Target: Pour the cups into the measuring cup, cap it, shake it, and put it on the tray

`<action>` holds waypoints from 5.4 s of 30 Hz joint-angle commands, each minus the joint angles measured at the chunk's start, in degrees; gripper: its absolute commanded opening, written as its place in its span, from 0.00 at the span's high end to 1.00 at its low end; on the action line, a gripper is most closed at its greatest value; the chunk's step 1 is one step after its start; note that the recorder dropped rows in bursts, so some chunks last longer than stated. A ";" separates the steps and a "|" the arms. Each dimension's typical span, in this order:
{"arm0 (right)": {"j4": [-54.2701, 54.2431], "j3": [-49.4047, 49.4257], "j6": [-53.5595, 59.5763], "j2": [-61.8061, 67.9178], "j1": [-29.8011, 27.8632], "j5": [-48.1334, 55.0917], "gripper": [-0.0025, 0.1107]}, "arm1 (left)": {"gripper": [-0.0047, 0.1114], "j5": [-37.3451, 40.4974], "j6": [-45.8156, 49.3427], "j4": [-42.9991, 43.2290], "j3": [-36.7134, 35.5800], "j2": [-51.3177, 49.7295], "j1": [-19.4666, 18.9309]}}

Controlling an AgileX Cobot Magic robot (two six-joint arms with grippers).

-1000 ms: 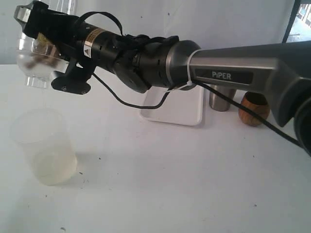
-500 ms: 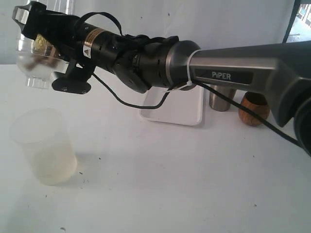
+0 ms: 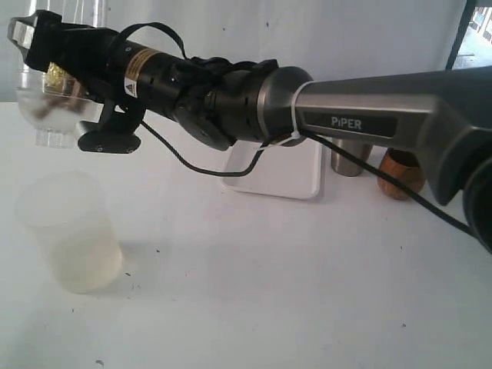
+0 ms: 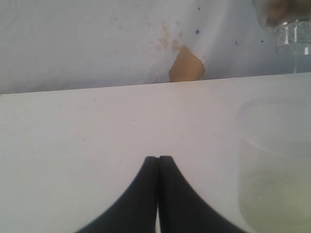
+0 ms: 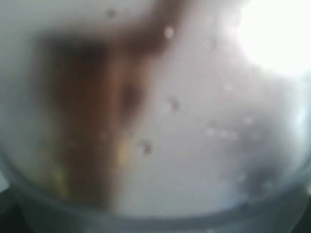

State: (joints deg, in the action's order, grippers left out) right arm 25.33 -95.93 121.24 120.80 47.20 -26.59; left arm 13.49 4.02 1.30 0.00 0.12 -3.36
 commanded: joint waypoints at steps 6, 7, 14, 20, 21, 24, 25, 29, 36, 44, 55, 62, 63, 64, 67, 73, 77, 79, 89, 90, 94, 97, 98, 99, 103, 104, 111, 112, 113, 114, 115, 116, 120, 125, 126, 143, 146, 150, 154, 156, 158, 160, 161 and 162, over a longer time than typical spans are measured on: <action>1.17 -0.64 1.04 -0.82 0.14 -1.81 0.98 | 0.96 -0.23 -0.11 -0.43 0.00 -0.12 0.12; 1.29 -0.64 1.04 -0.82 0.14 -1.81 0.98 | 0.96 -0.23 -0.11 -0.43 0.00 -0.12 0.12; 1.66 -0.64 1.04 -0.82 0.14 -1.69 0.98 | 0.96 -0.23 -0.11 -0.43 0.00 -0.12 0.12; 2.29 -0.64 1.04 -0.82 0.14 -1.72 0.98 | 0.96 -0.23 -0.11 -0.43 0.00 -0.12 0.12; 2.29 -0.64 1.04 -0.82 0.14 -1.72 0.98 | 0.96 -0.23 -0.11 -0.43 0.00 -0.12 0.12; 2.29 -0.64 1.04 -0.82 0.14 -1.72 0.98 | 0.96 -0.23 -0.11 -0.43 0.00 -0.12 0.12; 2.29 -0.64 1.04 -0.82 0.14 -1.72 0.98 | 0.96 -0.23 -0.11 -0.43 0.00 -0.12 0.12; 2.07 -0.64 1.04 -0.82 0.14 -1.72 0.98 | 0.96 -0.23 -0.11 -0.43 0.00 -0.12 0.12; 2.07 -0.64 1.04 -0.82 0.14 -1.72 0.98 | 0.96 -0.23 -0.11 -0.43 0.00 -0.12 0.12; 0.58 -0.64 0.60 -0.82 0.14 -1.72 0.98 | 0.96 -0.23 -0.11 -0.43 0.00 -0.12 0.12; -29.67 -0.64 -23.77 -1.20 0.14 -2.02 0.98 | 0.96 -0.23 -0.11 -0.43 0.00 -0.12 0.12; -54.90 -0.64 -40.02 -4.03 -1.60 -2.08 0.98 | 0.96 -0.23 -0.11 -0.43 0.00 -0.12 0.12; -57.19 -0.64 -42.33 -4.29 -2.36 -1.69 0.98 | 0.96 -0.23 -0.11 -0.43 0.00 -0.12 0.12; -58.45 -0.64 -44.74 -4.65 -3.05 -0.90 0.98 | 0.96 -0.23 -0.11 -0.43 0.00 -0.12 0.12; -59.42 -0.64 -55.32 -5.98 -6.37 3.78 0.98 | 0.96 -0.23 -0.11 -0.43 0.00 -0.12 0.12; -59.42 -0.64 -67.48 -8.63 -12.63 11.17 0.98 | 0.96 -0.23 -0.11 -0.43 0.00 -0.12 0.12; -59.53 -0.54 -75.22 -9.60 -16.70 14.35 0.98 | 0.96 -0.23 -0.11 -0.43 0.00 -0.12 0.12; -59.12 -0.39 -78.20 -9.60 -18.41 15.14 0.98 | 0.96 -0.23 -0.11 -0.43 0.00 -0.12 0.12; -53.85 10.69 -92.23 -9.85 -25.43 10.02 0.98 | 0.96 -0.23 -0.11 -0.43 0.00 -0.12 0.12; -52.17 12.11 -93.57 -9.85 -25.77 9.02 0.98 | 0.96 -0.23 -0.11 -0.43 0.00 -0.12 0.12; -44.40 17.20 -103.53 -9.25 -26.55 2.23 0.98 | 0.96 -0.23 -0.11 -0.43 0.00 -0.12 0.12; -36.17 19.87 -115.85 -6.46 -27.08 -3.32 0.98 | 0.96 -0.23 -0.11 -0.43 0.00 -0.12 0.12; -33.39 20.06 -119.61 -5.20 -27.25 -4.65 0.98 | 0.96 -0.23 -0.11 -0.43 0.00 -0.12 0.12; -30.28 20.06 -124.61 -3.05 -27.25 -5.90 0.98 | 0.96 -0.23 -0.11 -0.43 0.00 -0.12 0.12; -19.93 19.84 -133.53 2.97 -27.25 -11.32 0.98 | 0.96 -0.23 -0.11 -0.43 0.00 -0.12 0.12; -19.44 19.71 -133.69 4.12 -27.25 -11.56 0.98 | 0.96 -0.23 -0.11 -0.43 0.00 -0.12 0.12; -19.56 19.21 -133.69 6.29 -27.25 -11.13 0.98 | 0.96 -0.23 -0.11 -0.43 0.00 -0.12 0.12; -19.56 19.21 -133.69 6.29 -27.25 -11.13 0.98 | 0.96 -0.23 -0.11 -0.43 0.00 -0.12 0.12; -19.45 19.21 -133.69 6.28 -27.25 -10.67 0.98 | 0.96 -0.23 -0.11 -0.43 0.00 -0.12 0.12; -19.22 19.21 -133.69 6.18 -27.25 -10.67 0.98 | 0.96 -0.23 -0.11 -0.43 0.00 -0.12 0.12; -18.95 19.21 -133.69 6.07 -27.25 -10.67 0.98 | 0.96 -0.23 -0.11 -0.43 0.00 -0.12 0.12; -18.69 19.21 -133.69 5.75 -27.25 -11.03 0.98 | 0.96 -0.23 -0.11 -0.43 0.00 -0.12 0.12; -17.49 19.21 -133.69 1.92 -27.25 -10.81 0.98 | 0.96 -0.23 -0.11 -0.43 0.00 -0.12 0.12; -17.36 19.21 -133.02 -3.69 -27.25 -6.72 0.98 | 0.96 -0.23 -0.11 -0.43 0.00 -0.12 0.12; -17.36 19.21 -133.04 -4.48 -27.25 -5.72 0.98 | 0.96 -0.23 -0.11 -0.43 0.00 -0.12 0.12; -2.41 19.32 -150.02 0.77 -26.01 -6.14 0.98 | 0.96 -0.23 -0.11 -0.43 0.00 -0.12 0.12; -2.41 19.32 -150.13 2.02 -25.69 -5.80 0.98 | 0.96 -0.23 -0.11 -0.43 0.00 -0.12 0.12; -2.41 19.32 -150.01 4.02 -25.43 -4.92 0.98 | 0.96 -0.23 -0.11 -0.43 0.00 -0.12 0.12; -2.52 19.32 -146.83 4.61 -25.43 -6.73 0.98 | 0.96 -0.23 -0.11 -0.43 0.00 -0.12 0.12; -2.52 19.32 -146.94 4.61 -25.43 -6.75 0.98 | 0.96 -0.23 -0.11 -0.43 0.00 -0.12 0.12; -2.52 19.32 -146.94 4.61 -25.43 -6.75 0.97 | 0.96 -0.23 -0.11 -0.43 0.00 -0.12 0.12; -2.52 19.32 -146.94 4.61 -25.43 -7.00 0.90 | 0.96 -0.23 -0.11 -0.43 0.00 -0.12 0.12; -2.52 19.32 -146.94 4.50 -25.43 -7.28 0.82 | 0.96 -0.23 -0.11 -0.43 0.00 -0.12 0.12; -2.52 19.32 -146.94 4.41 -25.43 -7.28 0.72 | 0.96 -0.23 -0.11 -0.43 0.00 -0.12 0.12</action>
State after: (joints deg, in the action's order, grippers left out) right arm 22.90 -76.38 -26.40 125.93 21.69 -31.55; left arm 13.49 4.02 1.30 0.00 0.12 -3.36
